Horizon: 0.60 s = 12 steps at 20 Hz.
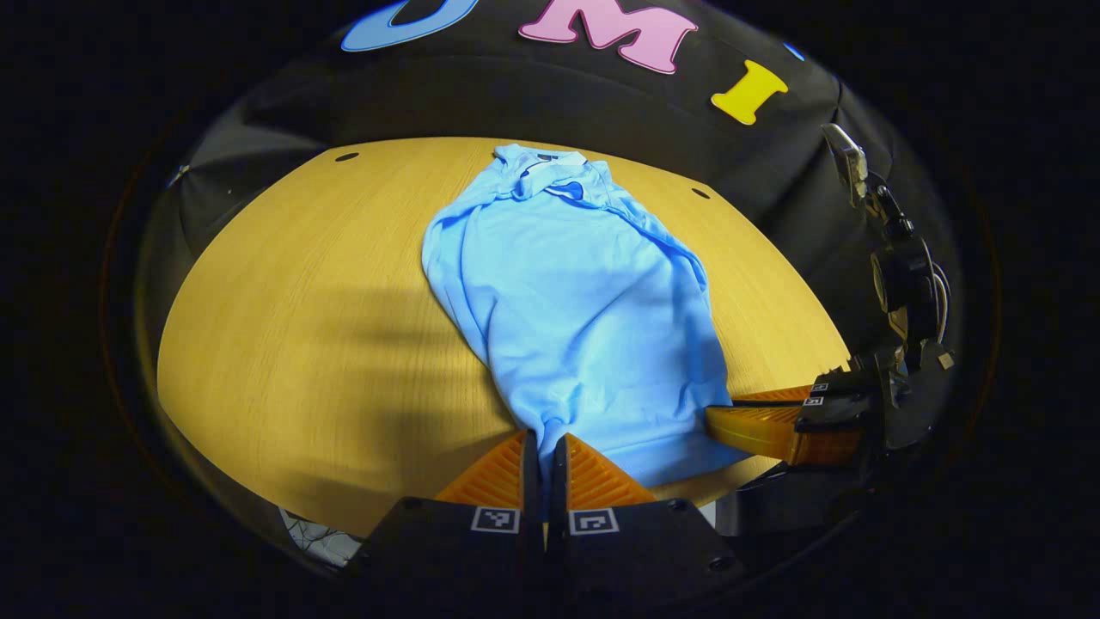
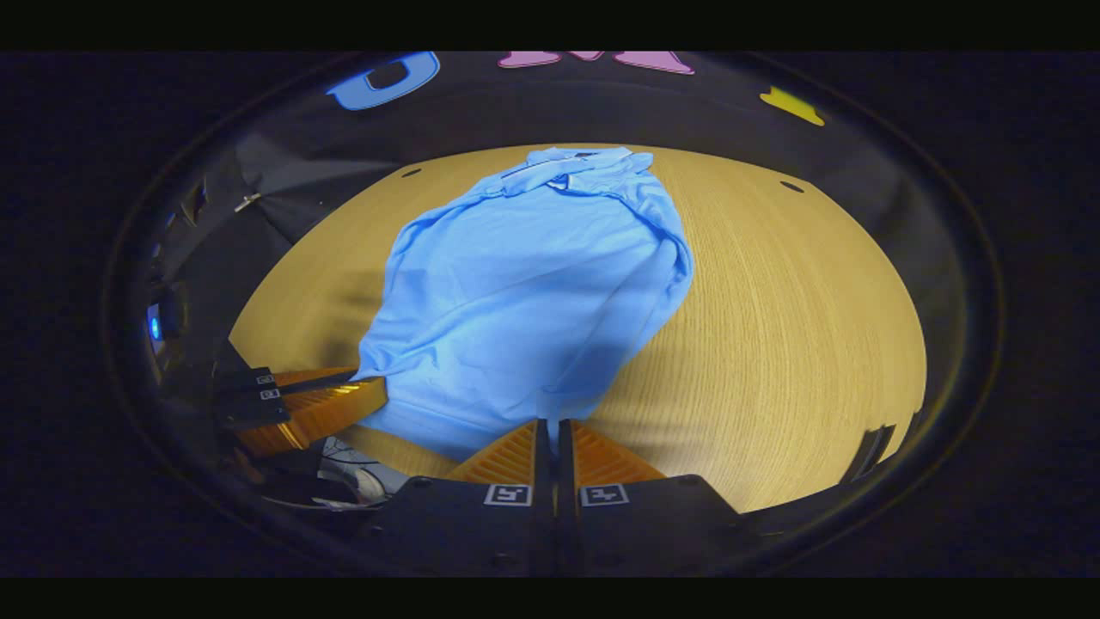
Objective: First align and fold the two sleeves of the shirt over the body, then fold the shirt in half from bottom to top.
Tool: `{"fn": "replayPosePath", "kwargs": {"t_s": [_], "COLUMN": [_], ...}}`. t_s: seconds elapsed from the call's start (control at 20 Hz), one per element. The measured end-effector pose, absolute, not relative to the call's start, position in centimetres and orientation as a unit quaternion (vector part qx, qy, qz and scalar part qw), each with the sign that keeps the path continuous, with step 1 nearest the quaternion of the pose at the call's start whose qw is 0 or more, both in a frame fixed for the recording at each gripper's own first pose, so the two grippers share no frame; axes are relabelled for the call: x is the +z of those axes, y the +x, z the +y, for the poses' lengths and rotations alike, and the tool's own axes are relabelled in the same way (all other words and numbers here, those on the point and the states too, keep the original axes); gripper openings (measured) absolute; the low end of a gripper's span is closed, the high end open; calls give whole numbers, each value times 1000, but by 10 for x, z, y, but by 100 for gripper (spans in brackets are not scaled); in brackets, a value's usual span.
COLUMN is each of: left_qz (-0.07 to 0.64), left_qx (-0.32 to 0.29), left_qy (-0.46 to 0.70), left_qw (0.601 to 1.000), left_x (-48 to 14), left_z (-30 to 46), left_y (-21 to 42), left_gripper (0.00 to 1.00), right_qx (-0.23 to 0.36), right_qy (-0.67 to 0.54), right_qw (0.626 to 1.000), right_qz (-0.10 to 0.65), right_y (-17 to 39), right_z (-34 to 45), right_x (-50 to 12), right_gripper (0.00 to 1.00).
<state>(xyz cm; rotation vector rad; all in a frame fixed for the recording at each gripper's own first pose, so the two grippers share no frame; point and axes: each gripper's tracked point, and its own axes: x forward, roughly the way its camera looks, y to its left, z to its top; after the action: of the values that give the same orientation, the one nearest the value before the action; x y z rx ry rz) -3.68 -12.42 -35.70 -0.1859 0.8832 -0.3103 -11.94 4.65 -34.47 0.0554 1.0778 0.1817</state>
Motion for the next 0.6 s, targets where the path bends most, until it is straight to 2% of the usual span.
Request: {"fn": "replayPosePath", "kwargs": {"t_s": [0.05,0.15,0.2,0.25,0.6], "left_qz": [424,418,416,414,352], "left_qx": [-144,-137,-135,-133,-141], "left_qy": [-100,-118,-120,-118,-94], "left_qw": [889,890,891,893,921], "left_x": [-353,-345,-341,-336,-270], "left_z": [-124,-121,-119,-117,-114], "left_y": [-34,-28,-24,-20,27], "left_gripper": [7,7,2,7,6], "right_qx": [91,100,107,113,124], "right_qy": [28,30,28,27,45], "right_qw": [854,859,865,871,906], "right_qz": [511,501,490,477,403], "right_y": [-115,-101,-92,-82,-23], "right_z": [46,46,47,49,50], "right_x": [-342,-331,-323,-313,-249], "right_gripper": [6,6,6,6,6]}}
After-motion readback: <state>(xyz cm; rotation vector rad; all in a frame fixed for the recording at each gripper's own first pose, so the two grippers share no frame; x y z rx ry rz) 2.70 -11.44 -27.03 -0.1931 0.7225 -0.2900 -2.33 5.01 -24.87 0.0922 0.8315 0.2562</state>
